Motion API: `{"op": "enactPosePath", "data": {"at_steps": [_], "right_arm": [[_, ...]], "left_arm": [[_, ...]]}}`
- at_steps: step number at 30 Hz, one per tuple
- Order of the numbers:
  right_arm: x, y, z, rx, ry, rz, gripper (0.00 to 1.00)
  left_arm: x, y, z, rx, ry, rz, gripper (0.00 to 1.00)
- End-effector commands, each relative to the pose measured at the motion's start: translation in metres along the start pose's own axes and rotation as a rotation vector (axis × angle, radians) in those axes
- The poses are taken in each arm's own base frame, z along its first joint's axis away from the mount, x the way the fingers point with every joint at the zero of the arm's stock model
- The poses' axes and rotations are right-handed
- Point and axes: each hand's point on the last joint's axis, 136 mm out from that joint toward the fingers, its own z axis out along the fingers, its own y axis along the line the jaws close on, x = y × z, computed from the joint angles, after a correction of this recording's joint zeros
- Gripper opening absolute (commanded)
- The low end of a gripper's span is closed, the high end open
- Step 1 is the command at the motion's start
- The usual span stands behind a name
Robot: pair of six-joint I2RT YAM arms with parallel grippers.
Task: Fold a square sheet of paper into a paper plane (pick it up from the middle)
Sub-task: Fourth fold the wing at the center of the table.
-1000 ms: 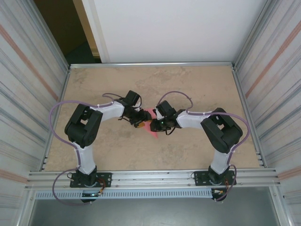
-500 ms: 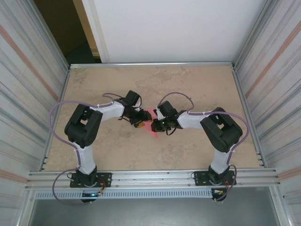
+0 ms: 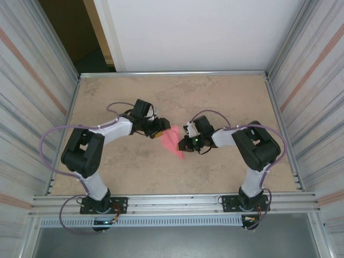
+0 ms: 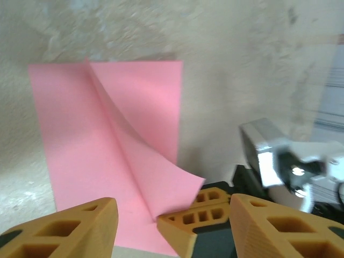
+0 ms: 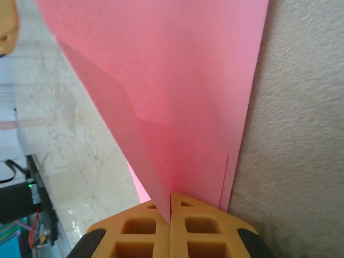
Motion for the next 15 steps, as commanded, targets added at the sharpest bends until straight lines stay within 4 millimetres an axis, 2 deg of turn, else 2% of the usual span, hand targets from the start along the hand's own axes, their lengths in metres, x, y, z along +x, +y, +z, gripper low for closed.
{"op": "enactPosePath", "data": {"at_steps": [1, 8, 15], "right_arm": [[0.007, 0.005, 0.000, -0.090, 0.041, 0.034, 0.00], [0.006, 0.002, -0.002, -0.157, 0.053, 0.074, 0.00], [0.004, -0.003, -0.004, -0.175, 0.053, 0.106, 0.00]], "left_arm": [[0.006, -0.011, 0.003, 0.109, 0.000, 0.027, 0.54], [0.025, -0.012, 0.017, 0.203, 0.042, 0.046, 0.38], [0.031, -0.010, 0.035, 0.251, 0.082, 0.038, 0.24]]}}
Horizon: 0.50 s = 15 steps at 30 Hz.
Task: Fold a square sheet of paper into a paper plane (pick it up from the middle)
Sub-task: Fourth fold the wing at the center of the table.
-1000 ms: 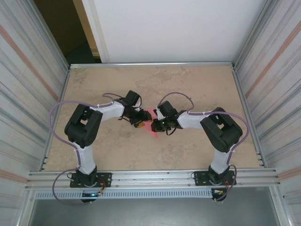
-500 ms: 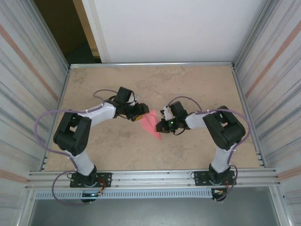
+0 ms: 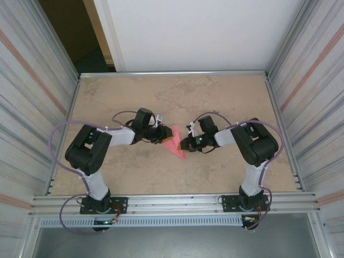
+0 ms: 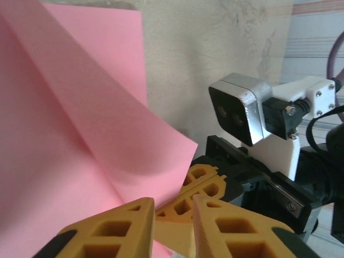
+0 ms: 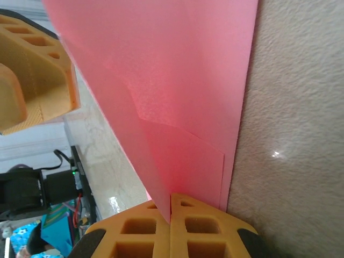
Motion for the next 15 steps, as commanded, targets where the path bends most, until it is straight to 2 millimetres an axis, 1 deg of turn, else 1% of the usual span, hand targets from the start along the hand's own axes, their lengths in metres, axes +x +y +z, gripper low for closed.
{"op": "enactPosePath", "data": {"at_steps": [1, 7, 15], "right_arm": [[0.004, -0.002, 0.000, -0.029, 0.019, 0.033, 0.00], [0.003, -0.006, -0.001, -0.028, 0.020, 0.052, 0.00], [0.004, -0.012, -0.001, -0.014, 0.020, 0.070, 0.00]], "left_arm": [[0.002, -0.005, 0.008, 0.071, 0.024, 0.010, 0.23], [0.004, -0.001, 0.017, 0.085, 0.048, 0.009, 0.21], [0.000, -0.006, 0.021, 0.110, 0.054, 0.015, 0.21]]}}
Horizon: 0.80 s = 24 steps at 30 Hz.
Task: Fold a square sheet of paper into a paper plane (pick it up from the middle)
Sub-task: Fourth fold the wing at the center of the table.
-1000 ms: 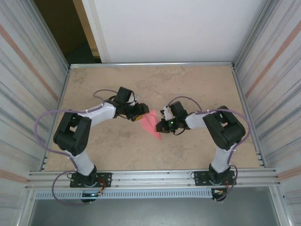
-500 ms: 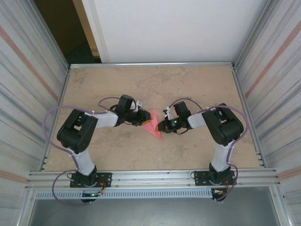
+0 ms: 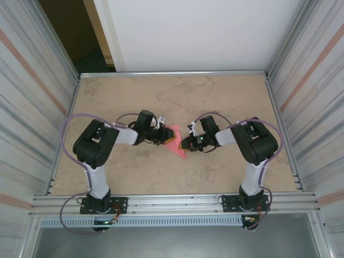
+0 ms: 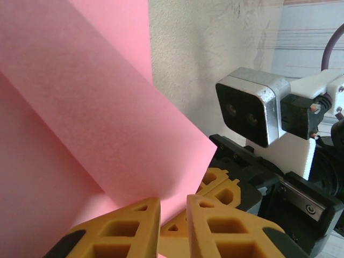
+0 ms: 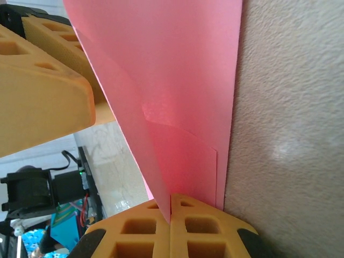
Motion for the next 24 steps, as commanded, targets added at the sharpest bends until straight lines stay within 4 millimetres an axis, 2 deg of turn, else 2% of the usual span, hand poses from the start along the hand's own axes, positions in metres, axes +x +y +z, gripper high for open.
{"op": "enactPosePath", "data": {"at_steps": [1, 11, 24], "right_arm": [[0.006, -0.009, 0.001, 0.008, 0.017, 0.054, 0.00], [0.007, -0.013, 0.002, 0.015, 0.019, 0.069, 0.01], [0.006, 0.003, -0.010, 0.016, 0.005, 0.041, 0.19]], "left_arm": [[-0.002, -0.014, 0.004, 0.048, 0.014, 0.030, 0.21], [-0.006, -0.012, 0.010, 0.047, 0.024, 0.019, 0.21], [-0.006, 0.002, 0.014, -0.027, 0.041, -0.034, 0.19]]}}
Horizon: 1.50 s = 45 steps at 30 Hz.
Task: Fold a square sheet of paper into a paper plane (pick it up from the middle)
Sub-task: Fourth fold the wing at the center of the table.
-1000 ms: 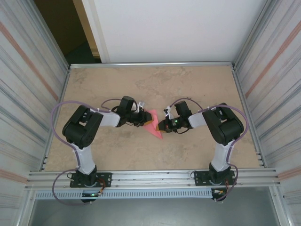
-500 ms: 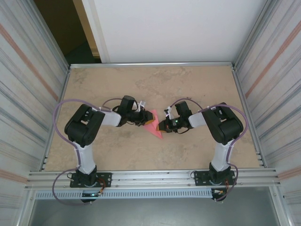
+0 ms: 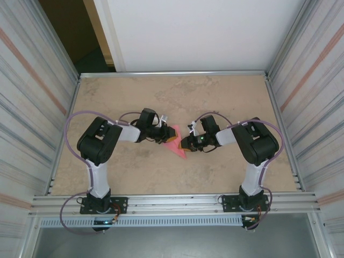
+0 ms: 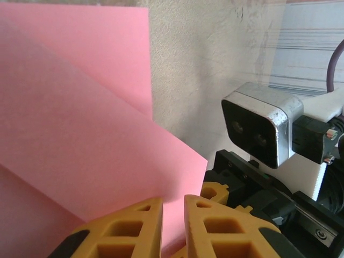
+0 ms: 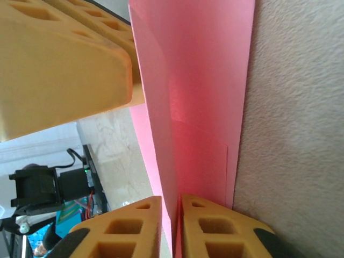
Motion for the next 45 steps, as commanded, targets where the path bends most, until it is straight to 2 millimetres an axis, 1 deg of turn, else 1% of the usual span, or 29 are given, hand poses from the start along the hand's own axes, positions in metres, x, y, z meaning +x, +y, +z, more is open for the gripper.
{"op": "enactPosePath", "data": {"at_steps": [1, 6, 10, 15, 19, 21, 25, 28, 31, 33, 45], "right_arm": [[0.007, 0.000, -0.008, 0.030, 0.000, 0.035, 0.20], [0.008, 0.002, -0.016, 0.050, -0.016, 0.046, 0.28], [0.008, 0.000, -0.025, 0.073, -0.042, 0.056, 0.29], [0.003, 0.001, -0.041, 0.131, -0.106, 0.042, 0.30], [0.002, 0.005, -0.043, 0.214, -0.126, -0.009, 0.31], [0.003, 0.011, -0.039, 0.236, -0.120, -0.047, 0.30], [0.008, 0.030, -0.025, 0.219, -0.093, -0.107, 0.24], [0.011, 0.036, -0.013, 0.201, -0.060, -0.121, 0.21], [0.015, 0.035, -0.002, 0.200, -0.032, -0.114, 0.20], [0.016, 0.031, 0.001, 0.206, -0.025, -0.104, 0.19], [0.021, 0.012, 0.004, 0.249, -0.014, -0.066, 0.18]], "left_arm": [[0.003, 0.002, 0.004, -0.027, 0.017, -0.013, 0.19], [0.003, 0.004, 0.004, -0.032, 0.018, -0.018, 0.19], [0.003, 0.004, 0.004, -0.033, 0.021, -0.019, 0.19], [0.003, 0.005, 0.004, -0.042, 0.024, -0.024, 0.19], [0.003, 0.006, 0.004, -0.051, 0.024, -0.031, 0.19], [0.003, 0.006, 0.005, -0.051, 0.024, -0.033, 0.19], [0.003, 0.006, 0.005, -0.053, 0.027, -0.037, 0.19], [0.003, 0.007, 0.006, -0.056, 0.031, -0.038, 0.19], [0.004, 0.007, 0.006, -0.058, 0.034, -0.039, 0.19], [0.003, 0.007, 0.005, -0.059, 0.034, -0.040, 0.19], [0.005, 0.012, 0.007, -0.074, 0.042, -0.052, 0.19]]}}
